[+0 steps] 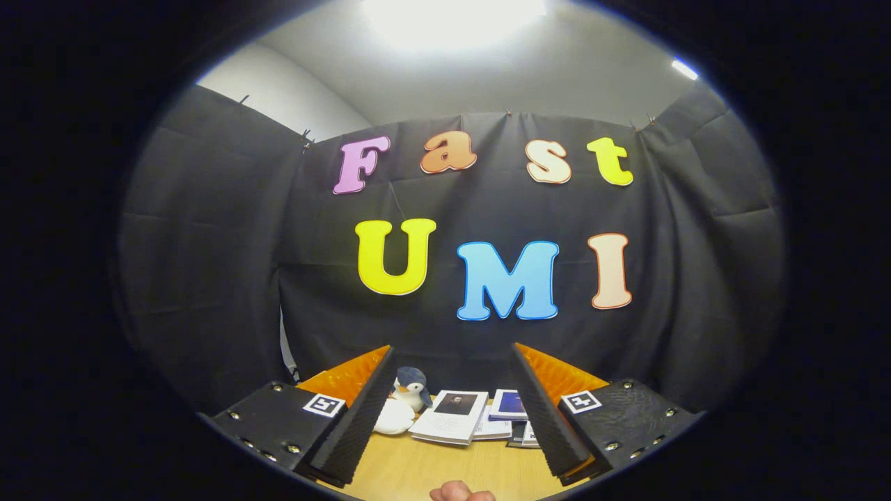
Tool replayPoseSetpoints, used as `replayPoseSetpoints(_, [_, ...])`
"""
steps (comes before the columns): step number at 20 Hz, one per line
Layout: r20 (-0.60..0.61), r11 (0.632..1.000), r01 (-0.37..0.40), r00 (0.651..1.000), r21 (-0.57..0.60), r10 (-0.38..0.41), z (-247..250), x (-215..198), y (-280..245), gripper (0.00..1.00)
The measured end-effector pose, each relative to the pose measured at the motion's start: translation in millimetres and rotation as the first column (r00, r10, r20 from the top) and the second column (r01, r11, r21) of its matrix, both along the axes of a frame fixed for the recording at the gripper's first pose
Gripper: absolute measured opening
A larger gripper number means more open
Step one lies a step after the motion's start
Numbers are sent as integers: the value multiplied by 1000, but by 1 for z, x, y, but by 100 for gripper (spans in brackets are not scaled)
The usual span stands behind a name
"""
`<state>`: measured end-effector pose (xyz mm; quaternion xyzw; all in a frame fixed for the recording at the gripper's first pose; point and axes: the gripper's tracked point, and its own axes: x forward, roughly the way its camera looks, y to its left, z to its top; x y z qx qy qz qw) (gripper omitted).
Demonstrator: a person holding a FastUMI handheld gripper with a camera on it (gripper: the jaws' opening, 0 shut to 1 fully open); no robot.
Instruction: Open the storage box then place both shoes into the box .Put the left shoe in first, then the right shoe, with the right side of both shoes facing outward in a uniform manner.
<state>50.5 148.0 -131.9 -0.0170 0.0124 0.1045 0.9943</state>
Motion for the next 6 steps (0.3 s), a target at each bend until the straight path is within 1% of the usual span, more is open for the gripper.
replayPoseSetpoints(6, [-16, 1000, -6, 1000, 20, 6, -6, -4, -13, 98])
